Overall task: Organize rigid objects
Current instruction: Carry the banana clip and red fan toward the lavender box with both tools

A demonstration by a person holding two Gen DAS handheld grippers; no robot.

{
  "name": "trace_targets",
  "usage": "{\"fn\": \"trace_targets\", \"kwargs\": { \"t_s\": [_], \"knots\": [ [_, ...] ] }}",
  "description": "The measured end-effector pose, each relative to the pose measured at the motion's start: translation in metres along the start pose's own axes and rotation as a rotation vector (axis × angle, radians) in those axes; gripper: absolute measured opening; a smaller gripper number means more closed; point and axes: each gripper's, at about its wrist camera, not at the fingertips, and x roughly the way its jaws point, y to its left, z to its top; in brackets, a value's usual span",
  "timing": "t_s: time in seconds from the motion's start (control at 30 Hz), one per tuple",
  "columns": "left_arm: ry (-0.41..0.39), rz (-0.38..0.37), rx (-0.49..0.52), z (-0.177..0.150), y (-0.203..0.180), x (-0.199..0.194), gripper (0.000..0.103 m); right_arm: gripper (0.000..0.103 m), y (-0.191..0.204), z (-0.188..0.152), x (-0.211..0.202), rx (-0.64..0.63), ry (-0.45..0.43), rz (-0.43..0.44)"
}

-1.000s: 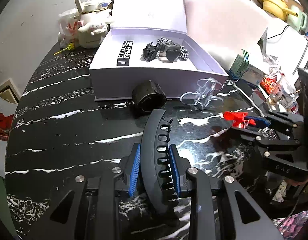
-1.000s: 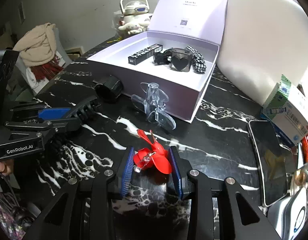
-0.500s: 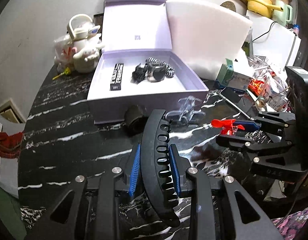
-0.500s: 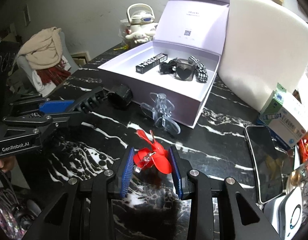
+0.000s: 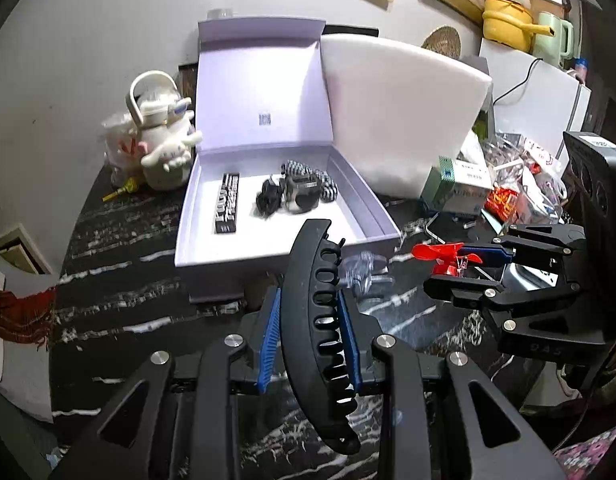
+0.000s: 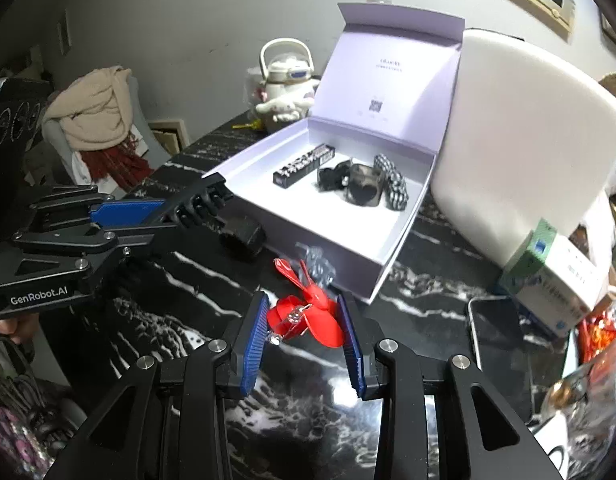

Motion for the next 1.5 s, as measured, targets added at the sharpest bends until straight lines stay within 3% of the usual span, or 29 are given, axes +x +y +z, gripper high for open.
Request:
{"fn": "trace_targets", "kwargs": {
  "t_s": [0.57,1.07,1.5],
  "knots": [
    [-0.068,0.062,-0.002,0.052,0.02,0.005,0.028,0.035,-0.009,0.053,-0.016,-0.094,-0.103,-0.004],
    [-0.11,0.113,0.007,0.101,0.042,0.023,0.028,0.035,-0.033,0.093,0.01,-0.063,-0.138,0.012],
    [-0.116,0.097,0.001,0.141,0.054,0.059,0.028,0.035,-0.061,0.133,0.035,-0.038,-0.151,-0.025]
  ]
}}
